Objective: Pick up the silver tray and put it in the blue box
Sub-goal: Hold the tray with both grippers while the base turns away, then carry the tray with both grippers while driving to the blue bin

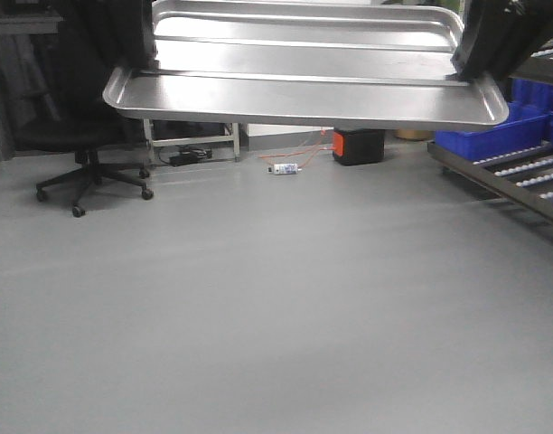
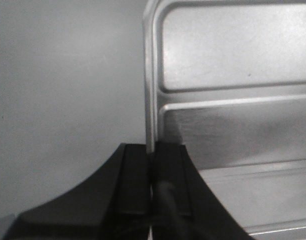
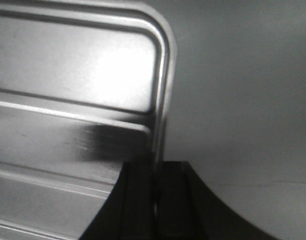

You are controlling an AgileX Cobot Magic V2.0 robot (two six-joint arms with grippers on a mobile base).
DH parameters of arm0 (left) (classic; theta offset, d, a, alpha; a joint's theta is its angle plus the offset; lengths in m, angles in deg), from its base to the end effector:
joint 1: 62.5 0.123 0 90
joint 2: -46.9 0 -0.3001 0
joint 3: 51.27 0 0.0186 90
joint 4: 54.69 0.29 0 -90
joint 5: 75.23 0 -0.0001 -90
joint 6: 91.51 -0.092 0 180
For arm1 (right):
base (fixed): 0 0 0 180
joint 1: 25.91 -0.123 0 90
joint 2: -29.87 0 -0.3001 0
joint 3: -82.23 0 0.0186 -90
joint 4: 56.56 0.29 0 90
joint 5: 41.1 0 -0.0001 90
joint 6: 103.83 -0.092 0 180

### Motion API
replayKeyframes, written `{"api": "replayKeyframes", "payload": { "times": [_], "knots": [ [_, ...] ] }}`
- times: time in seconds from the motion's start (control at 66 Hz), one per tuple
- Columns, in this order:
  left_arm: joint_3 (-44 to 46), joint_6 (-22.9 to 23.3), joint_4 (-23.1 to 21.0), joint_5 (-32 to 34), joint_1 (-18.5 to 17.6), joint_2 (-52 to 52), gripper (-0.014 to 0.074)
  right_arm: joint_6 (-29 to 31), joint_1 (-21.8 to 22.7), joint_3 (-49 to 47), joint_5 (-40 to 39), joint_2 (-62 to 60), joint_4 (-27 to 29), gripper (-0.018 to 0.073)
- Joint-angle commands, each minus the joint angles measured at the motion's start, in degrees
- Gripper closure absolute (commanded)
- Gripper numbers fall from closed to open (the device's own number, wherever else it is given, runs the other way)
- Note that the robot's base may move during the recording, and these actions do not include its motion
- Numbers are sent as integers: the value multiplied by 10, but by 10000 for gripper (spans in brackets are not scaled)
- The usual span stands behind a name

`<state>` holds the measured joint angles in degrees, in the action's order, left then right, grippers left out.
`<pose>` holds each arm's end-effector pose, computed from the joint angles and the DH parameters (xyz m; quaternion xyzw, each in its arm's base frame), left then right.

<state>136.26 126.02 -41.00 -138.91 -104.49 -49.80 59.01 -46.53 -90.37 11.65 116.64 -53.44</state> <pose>0.2855 -0.2307 0.3643 0.0638 0.9634 -0.0597 0.2535 0.3017 0.1178 0.3431 -0.0193 0.9581 0.1162 0.2610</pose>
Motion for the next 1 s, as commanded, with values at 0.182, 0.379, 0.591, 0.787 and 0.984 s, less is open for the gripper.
{"api": "replayKeyframes", "payload": {
  "times": [0.182,0.379,0.591,0.787,0.984],
  "knots": [
    [12,-7,23,-2,-2,22,701,7,4,-23,-28,-19,-22,501],
    [12,-7,23,-2,-2,22,701,7,4,-23,-28,-19,-22,501],
    [12,-7,23,-2,-2,21,701,7,4,-23,-27,-18,-22,501],
    [12,-7,19,-3,-2,21,701,7,4,-23,-26,-18,-22,501],
    [12,-7,19,-2,-2,21,701,7,5,-23,-26,-18,-22,501]
  ]
}}
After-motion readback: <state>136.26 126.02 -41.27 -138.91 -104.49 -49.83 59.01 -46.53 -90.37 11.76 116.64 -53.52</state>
